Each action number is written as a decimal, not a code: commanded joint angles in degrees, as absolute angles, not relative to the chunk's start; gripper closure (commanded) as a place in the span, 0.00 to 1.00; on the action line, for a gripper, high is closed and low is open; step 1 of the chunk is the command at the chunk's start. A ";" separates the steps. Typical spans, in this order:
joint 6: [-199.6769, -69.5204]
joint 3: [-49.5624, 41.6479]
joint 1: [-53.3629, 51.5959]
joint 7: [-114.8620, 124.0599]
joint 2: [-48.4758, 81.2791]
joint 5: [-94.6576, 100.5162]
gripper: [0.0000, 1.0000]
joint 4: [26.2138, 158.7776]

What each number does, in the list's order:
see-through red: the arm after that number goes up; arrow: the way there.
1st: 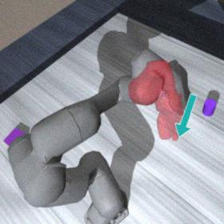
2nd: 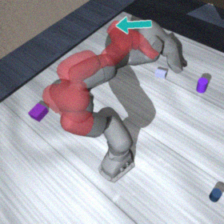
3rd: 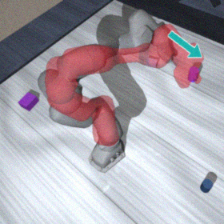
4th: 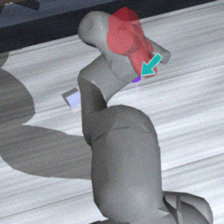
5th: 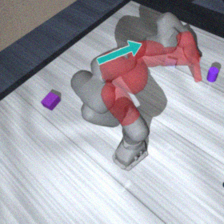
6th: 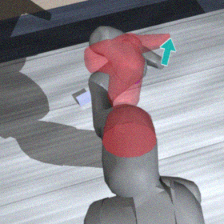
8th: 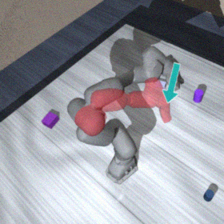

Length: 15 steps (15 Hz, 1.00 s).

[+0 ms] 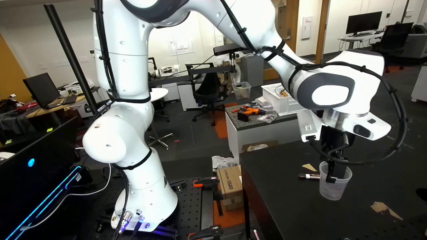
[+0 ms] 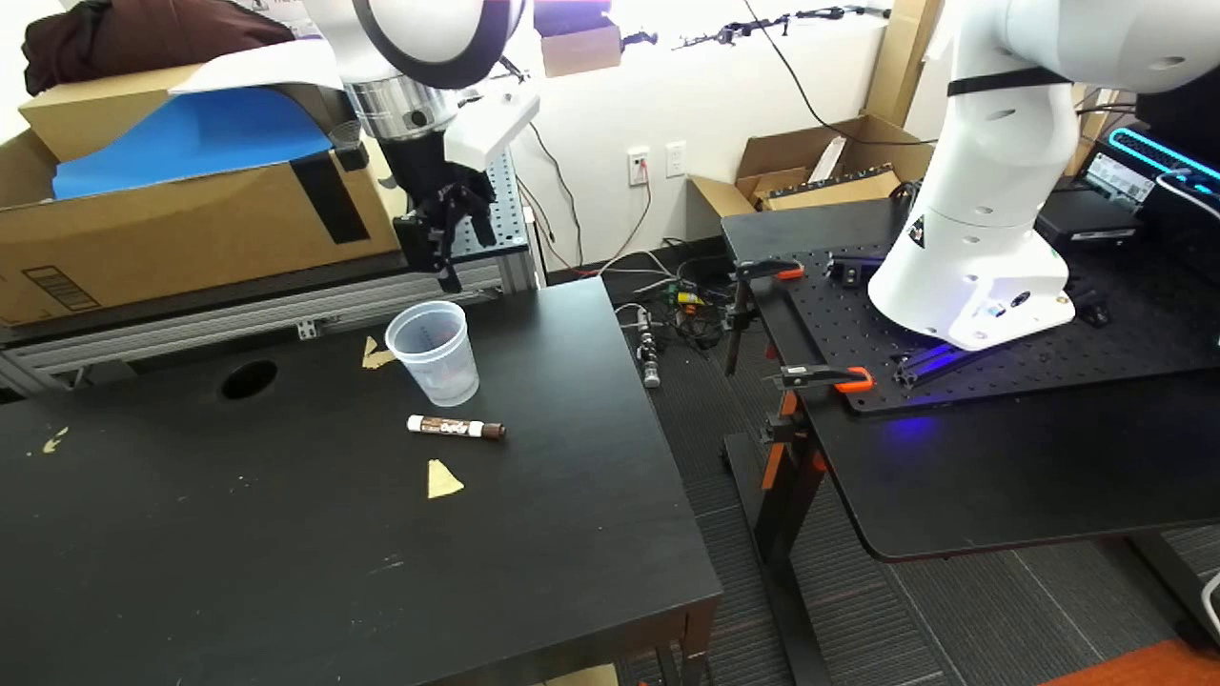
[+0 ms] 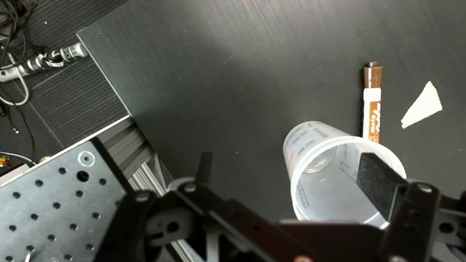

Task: Move the plastic cup forward.

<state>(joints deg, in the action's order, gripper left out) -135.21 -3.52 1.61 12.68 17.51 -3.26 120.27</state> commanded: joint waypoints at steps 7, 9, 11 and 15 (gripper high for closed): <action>-140.68 -3.90 1.21 11.77 22.47 -1.70 0.00 118.12; -142.69 -3.96 1.24 11.89 23.90 -1.85 0.00 117.43; -144.78 -4.47 0.86 13.00 25.49 -1.49 0.00 116.53; -148.38 -6.21 -0.36 15.51 28.59 -0.58 0.00 114.38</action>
